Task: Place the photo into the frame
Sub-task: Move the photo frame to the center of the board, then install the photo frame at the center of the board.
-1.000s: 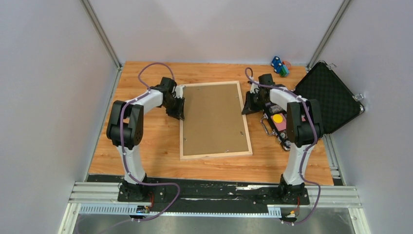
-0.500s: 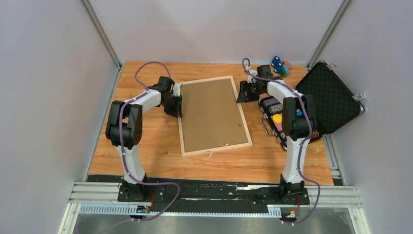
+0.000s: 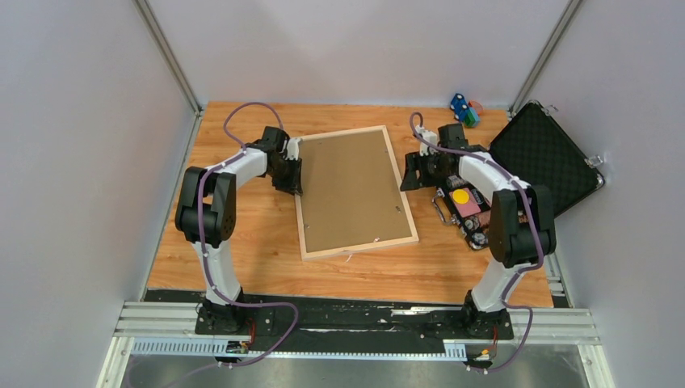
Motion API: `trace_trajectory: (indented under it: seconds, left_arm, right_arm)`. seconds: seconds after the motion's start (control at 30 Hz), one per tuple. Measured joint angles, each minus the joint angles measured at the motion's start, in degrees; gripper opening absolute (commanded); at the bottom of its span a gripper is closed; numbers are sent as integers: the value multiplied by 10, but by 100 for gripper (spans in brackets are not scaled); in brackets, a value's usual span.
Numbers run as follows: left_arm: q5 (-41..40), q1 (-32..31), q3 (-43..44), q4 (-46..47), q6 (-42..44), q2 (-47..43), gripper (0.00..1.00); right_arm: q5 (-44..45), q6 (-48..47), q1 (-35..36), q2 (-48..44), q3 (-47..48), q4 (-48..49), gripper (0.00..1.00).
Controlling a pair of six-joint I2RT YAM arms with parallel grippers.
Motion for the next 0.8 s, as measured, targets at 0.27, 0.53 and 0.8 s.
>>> trace_trajectory:
  seconds: [0.27, 0.53, 0.8]
  left_arm:
    - [0, 0, 0, 0, 0, 0, 0]
    - [0, 0, 0, 0, 0, 0, 0]
    - [0, 0, 0, 0, 0, 0, 0]
  right_arm:
    - [11, -6, 24, -19, -57, 1, 59]
    - [46, -7, 61, -19, -87, 10, 56]
    - [84, -6, 79, -18, -90, 23, 52]
